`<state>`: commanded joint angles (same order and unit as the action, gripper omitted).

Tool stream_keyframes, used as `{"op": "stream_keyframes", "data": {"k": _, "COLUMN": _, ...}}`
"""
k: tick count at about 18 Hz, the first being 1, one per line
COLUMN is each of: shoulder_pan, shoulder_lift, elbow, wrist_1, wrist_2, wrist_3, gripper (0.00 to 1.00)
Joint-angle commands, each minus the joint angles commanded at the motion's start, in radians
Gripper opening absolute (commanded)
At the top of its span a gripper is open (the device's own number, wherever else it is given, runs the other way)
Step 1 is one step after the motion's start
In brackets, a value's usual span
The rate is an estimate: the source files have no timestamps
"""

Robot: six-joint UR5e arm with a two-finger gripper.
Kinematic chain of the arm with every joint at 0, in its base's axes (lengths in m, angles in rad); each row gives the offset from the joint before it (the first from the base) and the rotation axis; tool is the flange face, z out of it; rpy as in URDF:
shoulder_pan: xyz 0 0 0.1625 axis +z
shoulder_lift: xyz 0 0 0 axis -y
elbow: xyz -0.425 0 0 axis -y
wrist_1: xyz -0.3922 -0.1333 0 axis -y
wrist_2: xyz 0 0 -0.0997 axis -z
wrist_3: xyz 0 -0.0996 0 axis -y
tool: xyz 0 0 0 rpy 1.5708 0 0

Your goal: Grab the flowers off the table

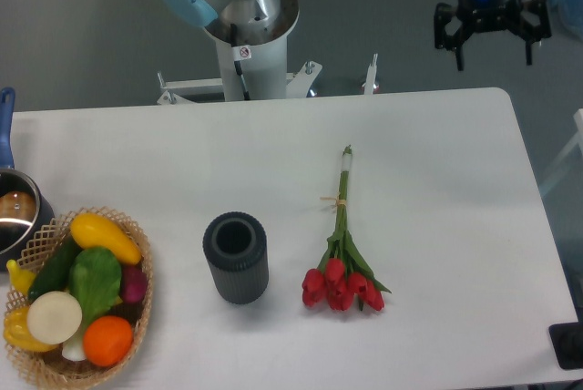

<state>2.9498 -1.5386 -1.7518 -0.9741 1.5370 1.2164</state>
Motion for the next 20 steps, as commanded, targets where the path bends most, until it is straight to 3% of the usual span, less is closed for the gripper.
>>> {"op": "stream_keyframes", "data": {"k": 15, "shoulder_pan": -0.015, "shoulder_lift": -0.017, "elbow": -0.035, "wrist_1": 0.023, "wrist_2": -0.047, "wrist_3": -0.041, "gripper": 1.00}}
{"op": "stream_keyframes", "data": {"k": 20, "shoulder_pan": -0.050, "shoulder_lift": -0.067, "elbow": -0.037, "wrist_1": 0.014, "wrist_2": -0.054, "wrist_3": -0.060, "gripper": 1.00}}
